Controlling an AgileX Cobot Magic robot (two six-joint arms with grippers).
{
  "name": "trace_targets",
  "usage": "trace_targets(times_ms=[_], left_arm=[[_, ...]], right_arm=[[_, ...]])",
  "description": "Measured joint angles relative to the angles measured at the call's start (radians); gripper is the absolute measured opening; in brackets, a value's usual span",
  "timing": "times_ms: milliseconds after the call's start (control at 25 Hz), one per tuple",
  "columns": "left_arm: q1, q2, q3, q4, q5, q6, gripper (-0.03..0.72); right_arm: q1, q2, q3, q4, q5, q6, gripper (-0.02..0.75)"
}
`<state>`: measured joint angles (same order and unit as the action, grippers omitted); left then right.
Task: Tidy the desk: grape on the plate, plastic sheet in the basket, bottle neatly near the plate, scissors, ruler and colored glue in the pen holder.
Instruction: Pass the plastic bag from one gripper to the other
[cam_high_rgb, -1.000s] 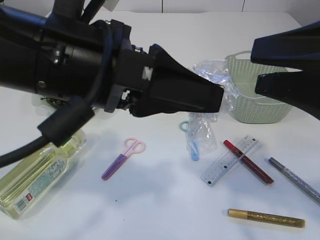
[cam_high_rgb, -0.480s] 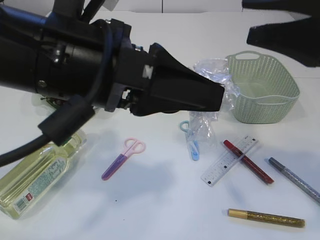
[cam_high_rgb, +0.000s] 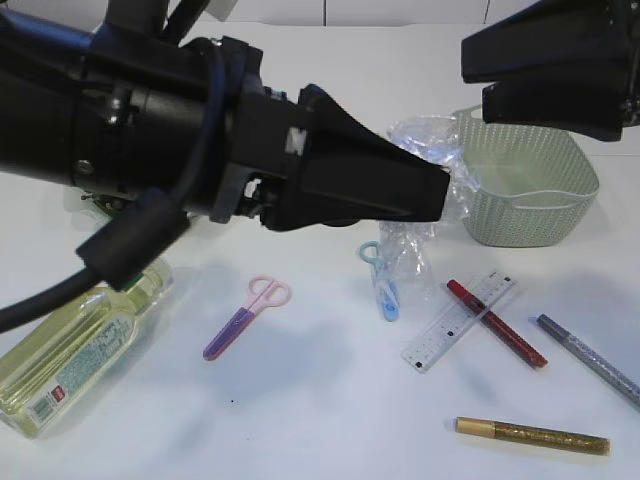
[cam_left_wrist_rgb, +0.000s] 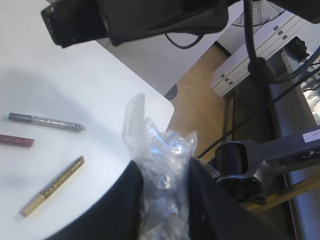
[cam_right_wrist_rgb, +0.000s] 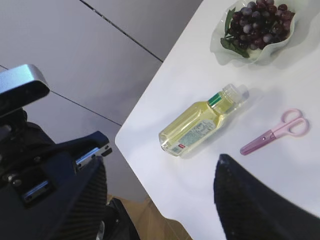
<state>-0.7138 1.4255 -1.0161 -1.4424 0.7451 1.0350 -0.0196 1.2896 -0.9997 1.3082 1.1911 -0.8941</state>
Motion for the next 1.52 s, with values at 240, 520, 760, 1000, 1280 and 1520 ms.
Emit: trace_targets(times_ms=[240,520,760,1000,1280,1520], left_arm=[[0.0,0.0,0.0,-0.001,0.0,0.0,0.201],[0.0,0.0,0.0,-0.001,0.0,0.0,0.201],[0.0,0.0,0.0,0.001,-0.002,0.004,0.201],[0.0,0.0,0.0,-0.009,-0.033,0.012,0.201],[0.0,0.0,0.0,-0.072,-0.055,0.044,0.201],[0.0,0.002,0.0,-0.081,-0.055,0.049,0.201]], right_arm=[[0.065,0.0,-0.002,-0.076,0.002,-0.002,0.526],[0.088,-0.014,-0.002,-0.067,0.004,-0.004,0.528],[0.089,-0.051,-0.002,-0.058,0.006,-0.004,0.528],[0.089,-0.066,-0.002,-0.053,0.012,0.013,0.528],[0.102,-0.066,-0.002,-0.016,0.012,0.023,0.528],[0.157,-0.066,-0.002,-0.009,0.014,0.023,0.528]])
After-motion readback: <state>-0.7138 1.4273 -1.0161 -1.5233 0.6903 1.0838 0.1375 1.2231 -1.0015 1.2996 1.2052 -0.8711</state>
